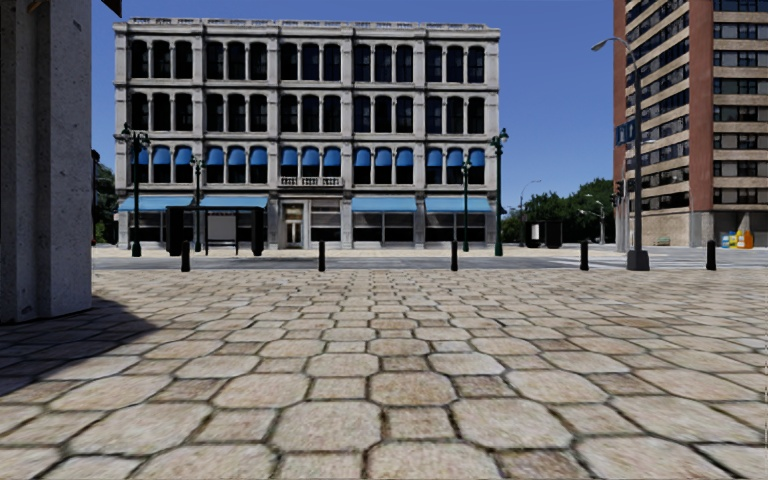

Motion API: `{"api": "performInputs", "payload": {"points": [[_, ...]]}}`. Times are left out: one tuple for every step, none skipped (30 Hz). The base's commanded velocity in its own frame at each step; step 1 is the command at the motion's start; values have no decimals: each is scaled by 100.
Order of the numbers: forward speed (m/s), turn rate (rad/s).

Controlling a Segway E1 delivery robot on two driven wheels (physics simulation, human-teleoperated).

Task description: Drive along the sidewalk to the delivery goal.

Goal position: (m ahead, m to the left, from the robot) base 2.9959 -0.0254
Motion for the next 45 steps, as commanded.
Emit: {"api": "performInputs", "payload": {"points": [[200,0],[200,0],[200,0],[200,0],[200,0],[200,0],[200,1],[200,1],[200,6],[200,11],[200,13],[200,14],[200,14],[200,17],[200,21],[200,22],[200,11],[200,11],[200,3],[200,1],[200,0],[200,0],[200,0],[200,0],[200,0],[200,0],[200,0],[200,0],[200,0],[200,0],[200,0],[200,0],[197,0],[162,0],[35,0],[0,0],[0,0],[0,0],[0,0],[0,0],[0,0],[0,0],[0,0],[0,0],[0,0]]}}
